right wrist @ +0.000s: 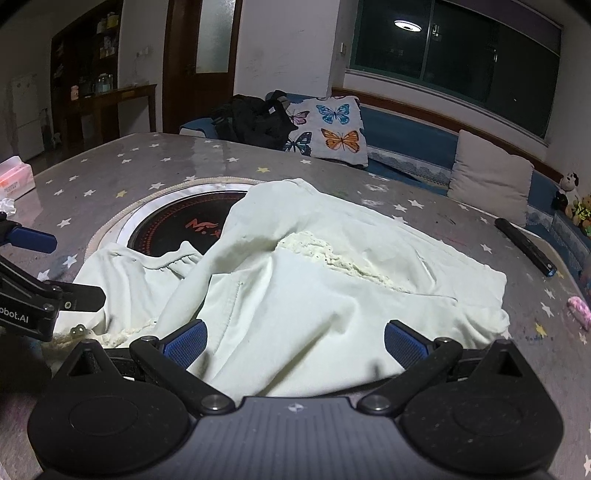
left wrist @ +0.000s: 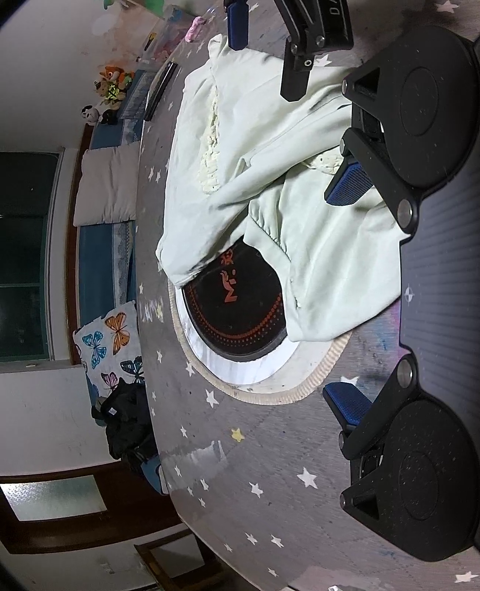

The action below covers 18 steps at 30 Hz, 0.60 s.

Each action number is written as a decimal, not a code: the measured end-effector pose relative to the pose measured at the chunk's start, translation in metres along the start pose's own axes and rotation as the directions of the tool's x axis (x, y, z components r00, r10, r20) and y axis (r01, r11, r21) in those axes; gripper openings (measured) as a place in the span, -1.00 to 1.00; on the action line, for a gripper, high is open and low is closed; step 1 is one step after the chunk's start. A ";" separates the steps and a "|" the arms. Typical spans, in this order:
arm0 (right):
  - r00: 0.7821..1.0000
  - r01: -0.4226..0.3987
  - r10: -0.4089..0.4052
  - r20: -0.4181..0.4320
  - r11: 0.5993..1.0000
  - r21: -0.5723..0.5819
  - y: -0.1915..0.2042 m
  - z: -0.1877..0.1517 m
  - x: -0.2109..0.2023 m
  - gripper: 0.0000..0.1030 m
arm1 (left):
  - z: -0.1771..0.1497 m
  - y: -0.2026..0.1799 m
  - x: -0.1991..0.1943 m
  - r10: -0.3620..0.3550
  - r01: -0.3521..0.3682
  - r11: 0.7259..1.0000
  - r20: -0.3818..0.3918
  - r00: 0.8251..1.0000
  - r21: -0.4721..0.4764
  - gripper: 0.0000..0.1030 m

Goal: Fold clothes
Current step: 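Lower both grippers onto the shirt hem and close them on it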

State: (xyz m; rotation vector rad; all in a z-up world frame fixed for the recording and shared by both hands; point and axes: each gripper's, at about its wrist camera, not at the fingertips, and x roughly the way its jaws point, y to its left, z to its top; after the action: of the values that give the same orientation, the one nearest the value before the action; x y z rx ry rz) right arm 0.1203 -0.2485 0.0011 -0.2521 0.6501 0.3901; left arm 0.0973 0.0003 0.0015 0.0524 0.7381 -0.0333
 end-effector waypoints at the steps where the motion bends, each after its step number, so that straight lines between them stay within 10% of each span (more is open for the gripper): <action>1: 1.000 -0.001 0.001 0.000 1.000 -0.002 0.000 0.001 0.001 1.00 | 0.001 0.000 0.001 0.001 -0.001 1.000 0.000 1.000 0.000 1.00; 18: 1.000 -0.001 0.001 -0.007 1.000 -0.020 -0.002 0.012 0.014 1.00 | 0.012 0.005 0.020 -0.006 0.006 1.000 -0.019 1.000 -0.006 0.99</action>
State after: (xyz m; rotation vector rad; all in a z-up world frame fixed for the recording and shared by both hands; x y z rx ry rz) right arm 0.1380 -0.2419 0.0014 -0.2725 0.6533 0.3973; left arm 0.1208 0.0044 -0.0026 0.0448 0.7571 -0.0363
